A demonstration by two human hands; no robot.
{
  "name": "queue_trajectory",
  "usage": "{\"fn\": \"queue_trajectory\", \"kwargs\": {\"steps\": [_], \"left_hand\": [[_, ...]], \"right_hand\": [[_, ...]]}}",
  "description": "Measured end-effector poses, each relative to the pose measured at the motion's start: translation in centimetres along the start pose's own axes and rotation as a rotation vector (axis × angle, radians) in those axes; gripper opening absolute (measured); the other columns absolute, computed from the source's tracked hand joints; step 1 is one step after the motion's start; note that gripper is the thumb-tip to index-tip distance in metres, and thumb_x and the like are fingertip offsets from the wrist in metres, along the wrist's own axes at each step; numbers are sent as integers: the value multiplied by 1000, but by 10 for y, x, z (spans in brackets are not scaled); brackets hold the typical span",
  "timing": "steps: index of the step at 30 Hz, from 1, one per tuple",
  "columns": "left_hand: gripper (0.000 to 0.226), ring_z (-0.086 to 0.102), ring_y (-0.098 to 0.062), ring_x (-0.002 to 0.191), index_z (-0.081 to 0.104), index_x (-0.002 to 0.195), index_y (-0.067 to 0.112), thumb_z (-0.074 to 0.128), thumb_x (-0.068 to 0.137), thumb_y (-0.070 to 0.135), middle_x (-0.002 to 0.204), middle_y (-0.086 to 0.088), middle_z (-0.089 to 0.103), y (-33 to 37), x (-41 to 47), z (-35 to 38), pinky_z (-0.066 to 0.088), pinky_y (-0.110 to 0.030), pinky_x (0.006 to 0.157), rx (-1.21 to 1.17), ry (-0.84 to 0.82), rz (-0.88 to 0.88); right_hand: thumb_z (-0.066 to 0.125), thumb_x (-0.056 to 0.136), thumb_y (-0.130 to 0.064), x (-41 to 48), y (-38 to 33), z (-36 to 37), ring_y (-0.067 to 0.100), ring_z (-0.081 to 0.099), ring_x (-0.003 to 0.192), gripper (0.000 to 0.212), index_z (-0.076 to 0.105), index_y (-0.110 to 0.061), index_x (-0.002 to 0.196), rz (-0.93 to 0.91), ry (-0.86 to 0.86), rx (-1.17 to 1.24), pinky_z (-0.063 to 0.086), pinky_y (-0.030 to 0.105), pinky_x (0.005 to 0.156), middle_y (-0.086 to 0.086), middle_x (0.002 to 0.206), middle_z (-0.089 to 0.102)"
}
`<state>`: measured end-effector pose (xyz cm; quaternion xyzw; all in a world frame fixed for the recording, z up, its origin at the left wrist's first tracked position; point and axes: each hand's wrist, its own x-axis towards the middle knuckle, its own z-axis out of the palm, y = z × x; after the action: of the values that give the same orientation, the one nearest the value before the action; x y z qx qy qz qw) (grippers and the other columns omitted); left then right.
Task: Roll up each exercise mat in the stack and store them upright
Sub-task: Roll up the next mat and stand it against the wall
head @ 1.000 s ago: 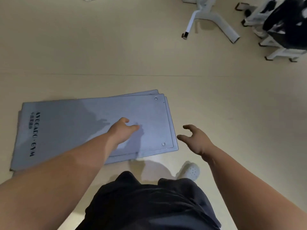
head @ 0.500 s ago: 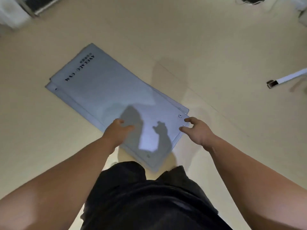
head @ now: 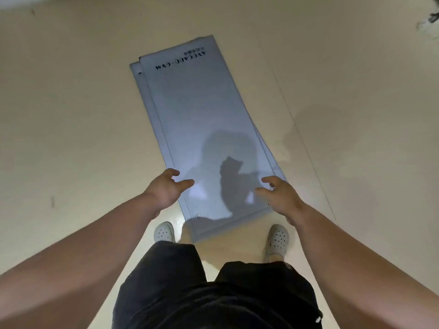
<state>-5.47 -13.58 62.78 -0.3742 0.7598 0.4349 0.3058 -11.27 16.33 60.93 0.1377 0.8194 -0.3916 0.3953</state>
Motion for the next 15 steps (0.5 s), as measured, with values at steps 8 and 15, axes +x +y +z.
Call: {"fn": "queue_trajectory", "kwargs": {"steps": [8, 15], "left_hand": [[66, 64, -26, 107, 42, 147, 28, 67, 91, 52, 137, -3, 55, -39, -6, 129, 50, -38, 95, -84, 75, -105], [67, 63, -25, 102, 42, 148, 26, 69, 91, 50, 128, -2, 54, -135, 106, 210, 53, -39, 93, -97, 67, -82]], "right_hand": [[66, 99, -35, 81, 57, -27, 30, 63, 108, 52, 52, -23, 147, -90, -113, -253, 54, 46, 96, 11, 129, 61], [65, 97, -36, 173, 149, 76, 16, 59, 120, 43, 58, -32, 140, -196, -137, -314, 50, 32, 82, -3, 146, 52]]}}
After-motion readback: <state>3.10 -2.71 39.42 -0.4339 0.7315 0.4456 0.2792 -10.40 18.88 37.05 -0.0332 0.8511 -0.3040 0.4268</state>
